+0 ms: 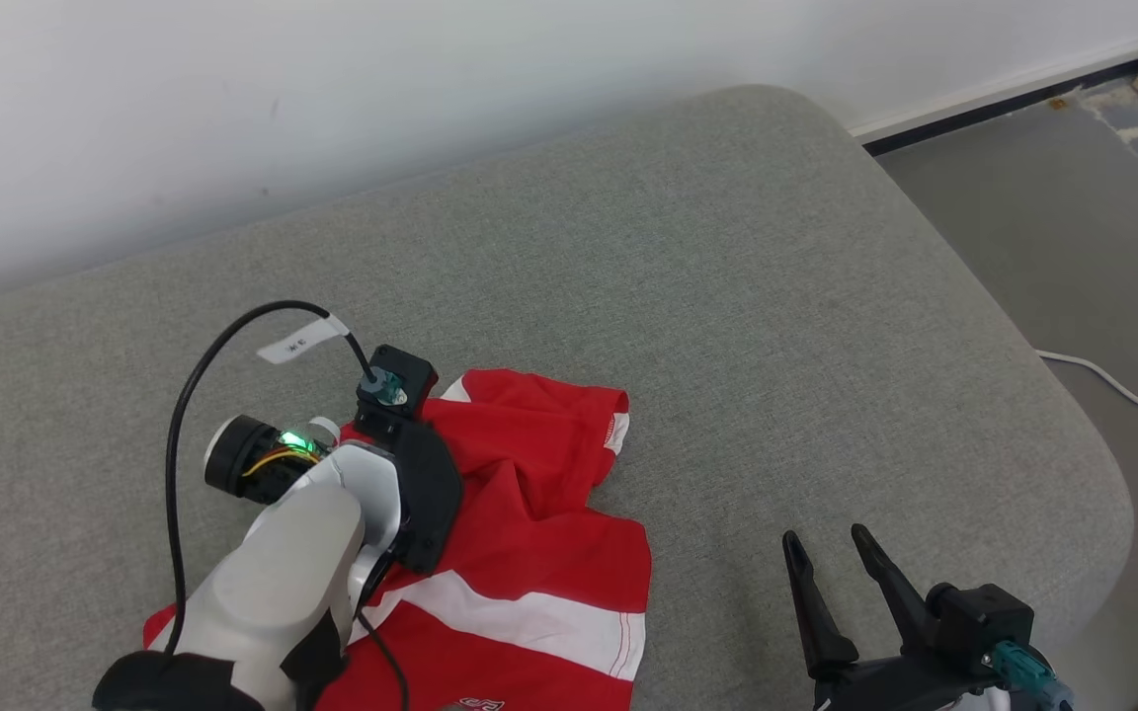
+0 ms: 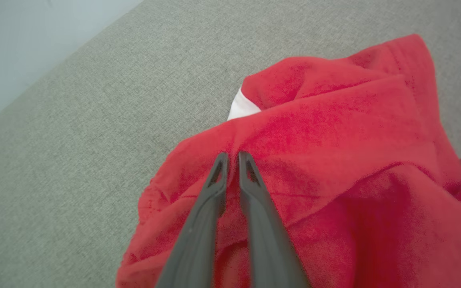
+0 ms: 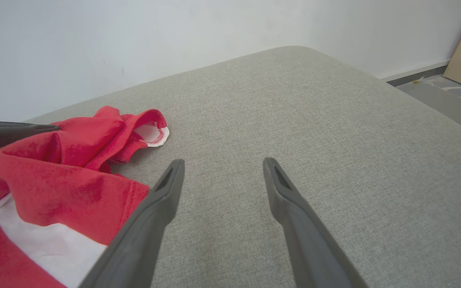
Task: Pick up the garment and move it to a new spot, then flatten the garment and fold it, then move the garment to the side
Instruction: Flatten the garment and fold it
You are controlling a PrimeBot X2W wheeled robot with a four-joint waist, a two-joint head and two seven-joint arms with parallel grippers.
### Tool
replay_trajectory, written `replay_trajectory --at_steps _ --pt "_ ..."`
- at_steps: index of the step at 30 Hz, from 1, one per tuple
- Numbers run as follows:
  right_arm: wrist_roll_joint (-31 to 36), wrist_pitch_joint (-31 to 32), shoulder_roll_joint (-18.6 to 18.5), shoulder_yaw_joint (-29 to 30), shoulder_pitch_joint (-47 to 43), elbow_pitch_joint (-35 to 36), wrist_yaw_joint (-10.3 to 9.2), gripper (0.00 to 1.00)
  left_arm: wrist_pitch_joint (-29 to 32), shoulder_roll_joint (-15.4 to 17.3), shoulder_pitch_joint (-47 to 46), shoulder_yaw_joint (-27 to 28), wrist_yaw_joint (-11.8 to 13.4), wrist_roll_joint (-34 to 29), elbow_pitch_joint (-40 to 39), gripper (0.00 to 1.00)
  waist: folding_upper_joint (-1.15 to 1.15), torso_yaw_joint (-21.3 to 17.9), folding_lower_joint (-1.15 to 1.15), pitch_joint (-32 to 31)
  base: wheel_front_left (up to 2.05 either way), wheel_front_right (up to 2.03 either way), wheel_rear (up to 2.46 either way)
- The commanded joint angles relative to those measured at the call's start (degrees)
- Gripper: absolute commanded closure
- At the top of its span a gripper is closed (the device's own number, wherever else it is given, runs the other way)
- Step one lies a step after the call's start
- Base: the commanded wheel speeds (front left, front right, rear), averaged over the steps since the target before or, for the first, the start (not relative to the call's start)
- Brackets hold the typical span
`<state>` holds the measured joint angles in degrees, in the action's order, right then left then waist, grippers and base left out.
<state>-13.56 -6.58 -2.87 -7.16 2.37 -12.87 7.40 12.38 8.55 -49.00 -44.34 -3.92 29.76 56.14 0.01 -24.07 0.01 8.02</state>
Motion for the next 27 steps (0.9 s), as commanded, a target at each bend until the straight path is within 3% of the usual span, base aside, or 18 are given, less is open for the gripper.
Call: replay_trajectory --at_steps 1,10,17,27 --pt "0.01 -0.17 -0.01 0.09 0.64 -0.14 0.19 0.00 -0.85 -0.06 -0.81 0.26 0.59 -0.29 0.51 1.00 -0.01 0.36 -0.01 0.01 0.00 0.00 0.00" --pt "0.54 0.25 -0.02 -0.60 0.70 -0.29 0.19 0.00 -4.81 -0.29 -1.84 1.14 1.32 0.81 4.05 1.00 -0.01 2.83 -0.01 -1.14 0.00 0.00 0.00" --pt "0.78 0.72 -0.02 -0.41 0.26 0.09 0.19 0.00 -11.81 2.13 -3.88 4.85 6.65 2.32 5.93 1.00 -0.01 3.94 -0.01 -1.72 0.00 0.00 0.00" --pt "1.36 1.34 -0.03 0.14 -0.16 0.80 0.19 0.00 -17.91 6.71 -4.07 9.47 11.53 5.12 10.06 1.00 -0.01 5.54 -0.01 -2.17 0.00 0.00 0.00"
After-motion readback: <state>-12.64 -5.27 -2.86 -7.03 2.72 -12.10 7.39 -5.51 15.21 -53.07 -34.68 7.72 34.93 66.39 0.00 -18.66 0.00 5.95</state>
